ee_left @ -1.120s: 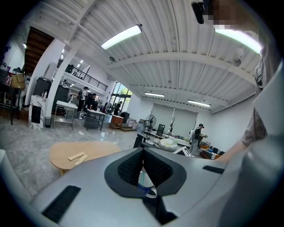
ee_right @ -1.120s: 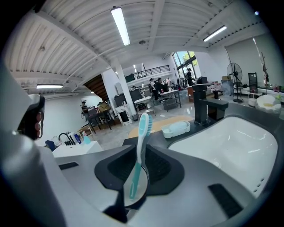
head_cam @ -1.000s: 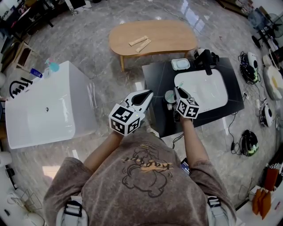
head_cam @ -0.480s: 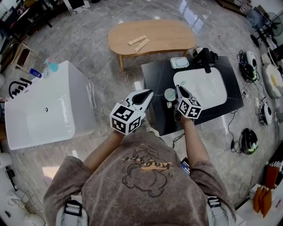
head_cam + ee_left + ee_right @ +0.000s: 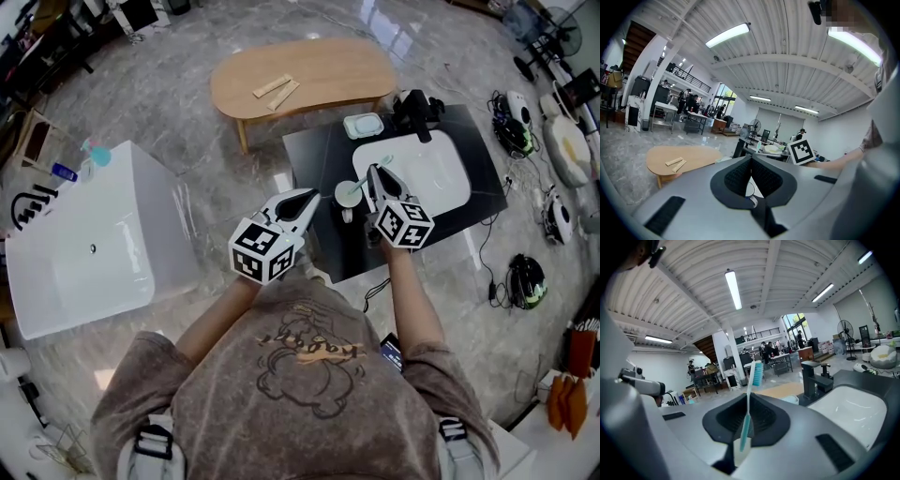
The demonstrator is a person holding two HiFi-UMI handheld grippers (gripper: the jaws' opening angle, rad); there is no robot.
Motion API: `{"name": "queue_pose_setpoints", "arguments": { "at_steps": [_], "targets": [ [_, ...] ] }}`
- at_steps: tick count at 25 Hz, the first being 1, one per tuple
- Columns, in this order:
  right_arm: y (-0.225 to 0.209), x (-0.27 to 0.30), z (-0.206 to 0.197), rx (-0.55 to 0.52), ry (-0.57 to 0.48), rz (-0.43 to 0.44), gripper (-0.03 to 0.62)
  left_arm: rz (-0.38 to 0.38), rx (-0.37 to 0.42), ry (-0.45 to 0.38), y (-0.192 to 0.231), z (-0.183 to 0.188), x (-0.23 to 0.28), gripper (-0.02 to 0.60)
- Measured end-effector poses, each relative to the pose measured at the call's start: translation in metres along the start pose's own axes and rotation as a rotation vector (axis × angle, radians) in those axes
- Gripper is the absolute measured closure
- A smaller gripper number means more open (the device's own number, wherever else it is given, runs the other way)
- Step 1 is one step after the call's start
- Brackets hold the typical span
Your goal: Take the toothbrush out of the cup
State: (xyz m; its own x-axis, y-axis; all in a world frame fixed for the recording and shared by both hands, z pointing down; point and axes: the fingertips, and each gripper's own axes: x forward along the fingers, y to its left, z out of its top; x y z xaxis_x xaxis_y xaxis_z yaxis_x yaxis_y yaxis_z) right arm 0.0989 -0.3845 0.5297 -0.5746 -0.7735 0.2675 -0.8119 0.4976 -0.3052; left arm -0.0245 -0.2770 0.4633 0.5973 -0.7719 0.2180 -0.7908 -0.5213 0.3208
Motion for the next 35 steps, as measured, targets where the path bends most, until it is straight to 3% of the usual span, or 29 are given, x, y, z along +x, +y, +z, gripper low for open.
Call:
{"name": "queue_pose_setpoints", "arguments": {
  "at_steps": [6,13,27,35],
  "targets": [
    [0.008,-0.037,0.036,-0.019,-0.105,-0.013,0.576,-0.048,0.01,0.015,-0.017,-0.003,0.01,0.56],
    [0.001,-0.092,0.05,-0.028,-0.168,-0.068,0.576,-0.107,0.014,0.029,-0.035,-0.004,0.027,0.56],
    [-0.02,-0.178,0.037,-0.031,-0.211,-0.231,0.576,-0.184,0.021,0.043,-0.063,-0.008,0.047,0.56],
    [-0.014,-0.184,0.016,-0.004,-0.206,-0.248,0.576,-0.172,0.012,0.037,-0.054,-0.008,0.049,0.56]
  ]
}}
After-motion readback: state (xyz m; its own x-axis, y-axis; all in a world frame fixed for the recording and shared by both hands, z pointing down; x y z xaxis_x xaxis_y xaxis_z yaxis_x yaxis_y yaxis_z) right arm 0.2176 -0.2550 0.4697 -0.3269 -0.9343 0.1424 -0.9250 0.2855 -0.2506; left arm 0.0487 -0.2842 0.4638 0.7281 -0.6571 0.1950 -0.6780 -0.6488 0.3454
